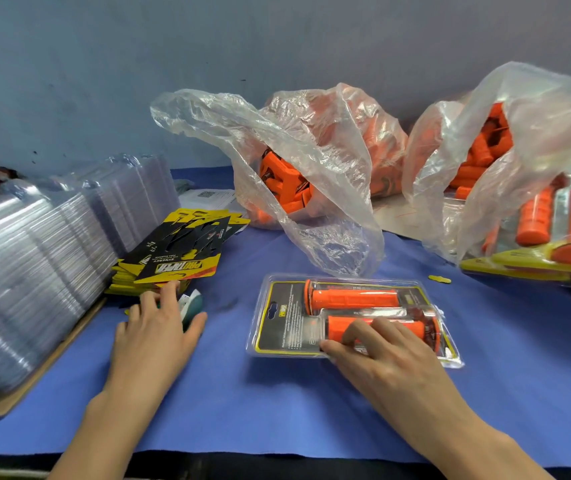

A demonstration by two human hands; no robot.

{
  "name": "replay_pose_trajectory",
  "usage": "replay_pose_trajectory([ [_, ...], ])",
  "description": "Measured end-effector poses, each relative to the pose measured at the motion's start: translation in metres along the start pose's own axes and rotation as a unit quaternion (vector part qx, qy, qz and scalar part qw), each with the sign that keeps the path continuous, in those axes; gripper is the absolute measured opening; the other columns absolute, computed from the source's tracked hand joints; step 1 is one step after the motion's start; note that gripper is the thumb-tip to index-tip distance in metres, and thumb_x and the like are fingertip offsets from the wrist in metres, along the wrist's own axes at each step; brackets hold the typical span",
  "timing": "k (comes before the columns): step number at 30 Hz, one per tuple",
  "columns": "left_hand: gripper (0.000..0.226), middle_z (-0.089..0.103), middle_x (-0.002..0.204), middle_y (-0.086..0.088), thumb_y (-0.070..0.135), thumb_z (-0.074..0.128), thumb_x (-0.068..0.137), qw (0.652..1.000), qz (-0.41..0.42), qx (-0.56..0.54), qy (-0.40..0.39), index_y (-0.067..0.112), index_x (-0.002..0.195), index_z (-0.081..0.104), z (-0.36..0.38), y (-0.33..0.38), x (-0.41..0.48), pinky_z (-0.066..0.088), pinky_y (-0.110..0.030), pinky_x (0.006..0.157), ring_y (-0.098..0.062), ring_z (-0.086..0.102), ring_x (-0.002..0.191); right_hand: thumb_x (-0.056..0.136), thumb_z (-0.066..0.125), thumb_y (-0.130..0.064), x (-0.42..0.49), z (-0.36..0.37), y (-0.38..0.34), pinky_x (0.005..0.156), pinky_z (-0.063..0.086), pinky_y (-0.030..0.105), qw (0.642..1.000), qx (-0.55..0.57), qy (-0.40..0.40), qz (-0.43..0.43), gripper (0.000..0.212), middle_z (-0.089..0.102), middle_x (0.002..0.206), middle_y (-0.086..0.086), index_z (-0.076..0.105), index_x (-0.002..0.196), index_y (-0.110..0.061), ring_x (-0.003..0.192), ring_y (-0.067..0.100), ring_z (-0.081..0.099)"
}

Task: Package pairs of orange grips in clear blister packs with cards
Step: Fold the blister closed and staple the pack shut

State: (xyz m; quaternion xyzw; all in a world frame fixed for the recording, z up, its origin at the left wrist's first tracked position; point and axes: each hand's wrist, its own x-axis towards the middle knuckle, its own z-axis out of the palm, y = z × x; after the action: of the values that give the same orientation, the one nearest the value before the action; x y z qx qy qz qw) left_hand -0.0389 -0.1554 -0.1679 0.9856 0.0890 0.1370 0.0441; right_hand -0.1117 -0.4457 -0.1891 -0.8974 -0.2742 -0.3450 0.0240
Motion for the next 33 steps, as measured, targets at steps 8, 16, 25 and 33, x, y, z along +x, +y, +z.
replay_pose_trajectory([
  [8, 0.056, 0.070, 0.106, 0.013, 0.067, 0.066, 0.079, 0.928, -0.041, -0.345, -0.133, 0.028, 0.119, 0.066, -0.007, -0.013, 0.001, 0.045, -0.031, 0.082, -0.019, 0.065, 0.105, 0.076, 0.068, -0.011, 0.003, 0.000, -0.001, 0.059, 0.048, 0.034, 1.000, -0.012, -0.006, 0.000, 0.034, 0.060, 0.089, -0.003, 0.071, 0.108, -0.023, 0.069, 0.021, 0.053],
  [16, 0.078, 0.066, 0.103, -0.037, 0.060, 0.087, 0.041, 0.669, -0.123, -0.532, -0.504, 0.010, 0.101, 0.077, -0.017, -0.008, -0.011, 0.058, -0.044, 0.070, -0.039, 0.068, 0.074, 0.081, 0.054, -0.007, 0.010, 0.000, -0.001, 0.061, 0.049, 0.034, 1.000, -0.015, -0.007, 0.020, 0.038, 0.058, 0.090, -0.003, 0.069, 0.113, -0.022, 0.071, 0.022, 0.051],
  [25, 0.058, 0.064, 0.067, -0.028, 0.044, 0.071, 0.048, 0.637, -0.126, -0.612, -0.452, -0.001, 0.084, 0.077, -0.017, 0.047, -0.039, 0.054, -0.031, 0.051, -0.036, 0.062, 0.049, 0.085, 0.072, -0.011, 0.012, 0.005, -0.005, 0.064, 0.048, 0.034, 0.999, 0.028, -0.003, 0.037, 0.033, 0.051, 0.089, -0.008, 0.064, 0.111, -0.028, 0.073, 0.020, 0.048],
  [33, 0.085, 0.069, 0.078, -0.029, 0.075, 0.084, 0.030, 0.650, -0.117, -0.615, -0.431, 0.012, 0.088, 0.079, -0.006, 0.054, -0.048, 0.056, -0.044, 0.070, -0.041, 0.066, 0.064, 0.083, 0.077, -0.016, 0.013, 0.006, -0.006, 0.063, 0.045, 0.034, 0.999, 0.017, -0.007, 0.040, 0.025, 0.052, 0.087, -0.007, 0.062, 0.099, -0.028, 0.073, 0.020, 0.048],
])
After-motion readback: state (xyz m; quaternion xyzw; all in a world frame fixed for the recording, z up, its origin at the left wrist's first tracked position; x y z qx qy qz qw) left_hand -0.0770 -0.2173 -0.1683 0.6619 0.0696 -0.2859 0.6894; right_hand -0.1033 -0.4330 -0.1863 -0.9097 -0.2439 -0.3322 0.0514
